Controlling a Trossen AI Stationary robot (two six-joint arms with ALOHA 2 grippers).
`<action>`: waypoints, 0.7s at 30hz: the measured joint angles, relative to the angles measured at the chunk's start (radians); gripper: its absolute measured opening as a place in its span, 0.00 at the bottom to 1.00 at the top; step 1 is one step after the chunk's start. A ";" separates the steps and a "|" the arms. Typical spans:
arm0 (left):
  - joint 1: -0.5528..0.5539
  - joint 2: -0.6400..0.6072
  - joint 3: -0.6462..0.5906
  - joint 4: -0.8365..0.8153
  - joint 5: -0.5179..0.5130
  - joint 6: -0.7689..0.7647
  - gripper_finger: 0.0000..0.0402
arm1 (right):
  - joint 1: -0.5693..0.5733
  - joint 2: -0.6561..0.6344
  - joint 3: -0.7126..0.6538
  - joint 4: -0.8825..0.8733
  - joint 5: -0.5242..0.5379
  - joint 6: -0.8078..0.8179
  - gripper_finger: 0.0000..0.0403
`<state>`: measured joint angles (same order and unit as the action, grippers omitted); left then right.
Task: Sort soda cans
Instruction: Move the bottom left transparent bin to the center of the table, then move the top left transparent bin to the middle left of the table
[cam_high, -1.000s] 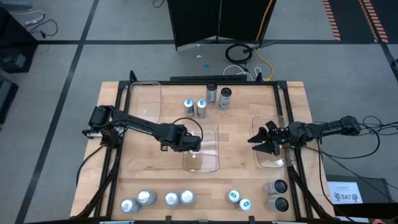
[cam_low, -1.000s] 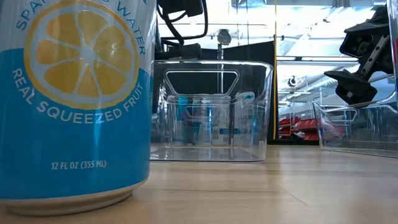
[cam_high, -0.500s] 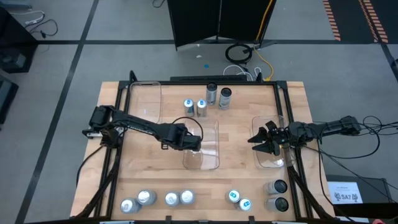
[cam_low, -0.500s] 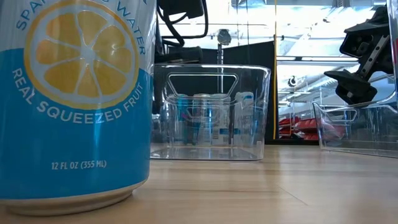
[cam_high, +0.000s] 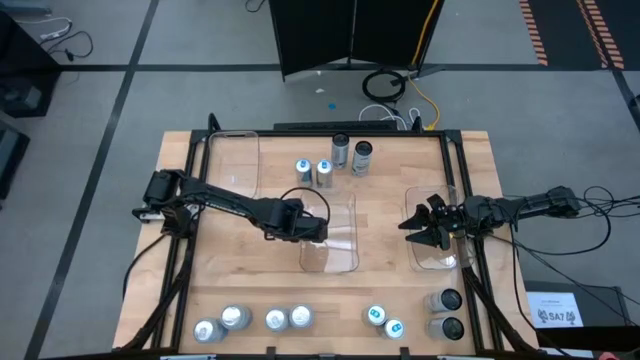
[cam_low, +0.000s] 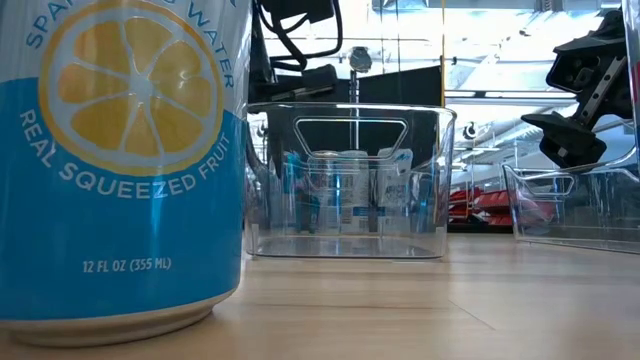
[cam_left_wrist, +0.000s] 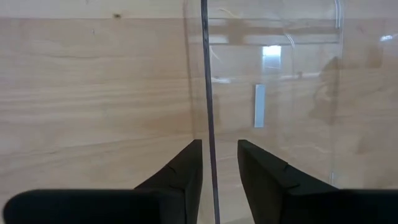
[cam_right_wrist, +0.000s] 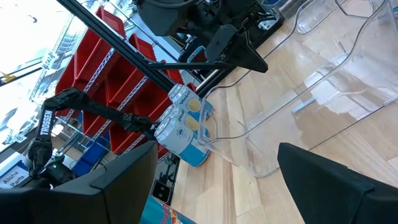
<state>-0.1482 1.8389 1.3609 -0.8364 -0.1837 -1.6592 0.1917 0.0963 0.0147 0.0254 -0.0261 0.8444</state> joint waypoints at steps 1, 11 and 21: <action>0.000 -0.002 0.000 -0.004 0.002 0.000 0.28 | 0.000 0.000 0.000 0.000 0.000 0.000 0.81; 0.000 -0.076 0.001 -0.055 0.010 0.070 0.28 | 0.000 0.000 0.000 -0.003 0.000 0.000 0.81; 0.000 -0.196 0.001 -0.118 -0.069 0.353 0.28 | 0.000 0.002 0.000 -0.004 0.000 0.000 0.81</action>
<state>-0.1482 1.6434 1.3624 -0.9543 -0.2523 -1.3064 0.1914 0.0986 0.0147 0.0211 -0.0261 0.8444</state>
